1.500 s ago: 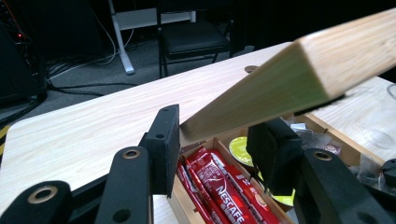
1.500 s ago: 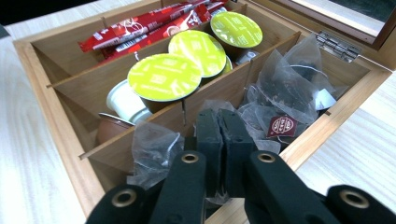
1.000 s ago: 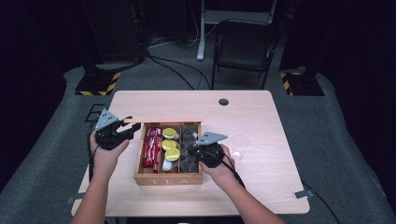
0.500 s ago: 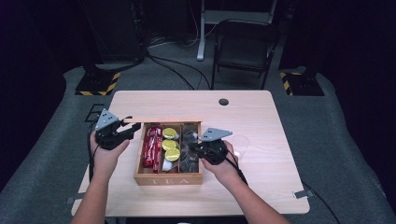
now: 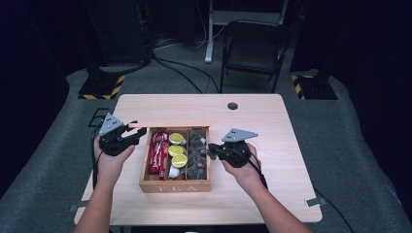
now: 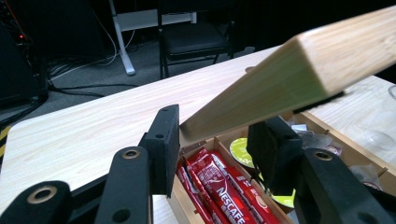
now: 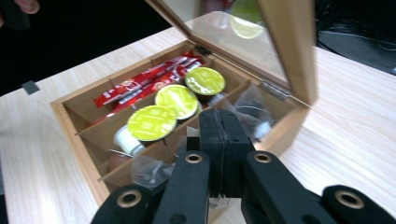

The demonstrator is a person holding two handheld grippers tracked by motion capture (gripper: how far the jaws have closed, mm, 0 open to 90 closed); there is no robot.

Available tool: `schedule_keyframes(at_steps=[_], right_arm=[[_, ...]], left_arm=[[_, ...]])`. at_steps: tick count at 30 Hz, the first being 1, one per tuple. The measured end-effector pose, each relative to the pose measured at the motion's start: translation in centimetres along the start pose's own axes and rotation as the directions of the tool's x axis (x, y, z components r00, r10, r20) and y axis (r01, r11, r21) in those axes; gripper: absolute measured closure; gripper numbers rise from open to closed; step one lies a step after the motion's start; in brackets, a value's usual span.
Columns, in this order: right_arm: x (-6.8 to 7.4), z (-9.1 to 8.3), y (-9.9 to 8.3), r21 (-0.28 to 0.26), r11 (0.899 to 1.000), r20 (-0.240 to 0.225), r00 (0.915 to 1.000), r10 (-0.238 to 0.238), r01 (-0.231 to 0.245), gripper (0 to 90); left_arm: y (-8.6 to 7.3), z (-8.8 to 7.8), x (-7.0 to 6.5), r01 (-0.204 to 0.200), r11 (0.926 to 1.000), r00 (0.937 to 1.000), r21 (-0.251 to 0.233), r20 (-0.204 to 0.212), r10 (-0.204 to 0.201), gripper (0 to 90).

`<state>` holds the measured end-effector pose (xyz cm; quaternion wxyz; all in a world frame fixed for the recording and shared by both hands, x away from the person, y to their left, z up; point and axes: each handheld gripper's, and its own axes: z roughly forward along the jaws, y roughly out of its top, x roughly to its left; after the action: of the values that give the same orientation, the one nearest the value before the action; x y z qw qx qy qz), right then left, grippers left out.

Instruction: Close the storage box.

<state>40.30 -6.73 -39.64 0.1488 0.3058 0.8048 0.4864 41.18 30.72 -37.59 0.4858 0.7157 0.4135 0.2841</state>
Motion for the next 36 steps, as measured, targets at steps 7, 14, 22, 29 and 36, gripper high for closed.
schedule_keyframes(at_steps=[7, 14, 22, 29, 36], right_arm=[[-1.5, -1.1, -0.1, 0.0, 1.0, 0.043, 0.9991, 0.005, -0.005, 90.0], [-3.2, -2.4, -0.4, -0.008, 1.0, 0.095, 0.9953, 0.019, -0.019, 90.0], [-5.1, -3.9, -0.9, -0.01, 0.999, 0.156, 0.9869, 0.041, -0.04, 90.0], [-6.6, -5.2, -1.5, -0.02, 0.998, 0.206, 0.9768, 0.059, -0.056, 90.0], [-7.6, -5.9, -2.2, -0.019, 0.997, 0.234, 0.9695, 0.072, -0.069, 90.0]], left_arm=[[0.0, 0.0, 0.0, 0.0, 1.0, 1.0, 0.001, 0.0, 0.0, 54.3], [0.0, 0.0, 0.0, -0.001, 1.0, 1.0, 0.001, -0.001, 0.001, 54.3], [0.0, 0.0, -0.1, -0.002, 1.0, 1.0, 0.006, -0.001, 0.002, 54.3], [0.0, 0.0, 0.0, -0.001, 1.0, 1.0, 0.003, 0.0, 0.001, 54.3], [0.0, 0.0, -0.1, -0.003, 1.0, 1.0, 0.004, -0.002, 0.003, 54.3]])
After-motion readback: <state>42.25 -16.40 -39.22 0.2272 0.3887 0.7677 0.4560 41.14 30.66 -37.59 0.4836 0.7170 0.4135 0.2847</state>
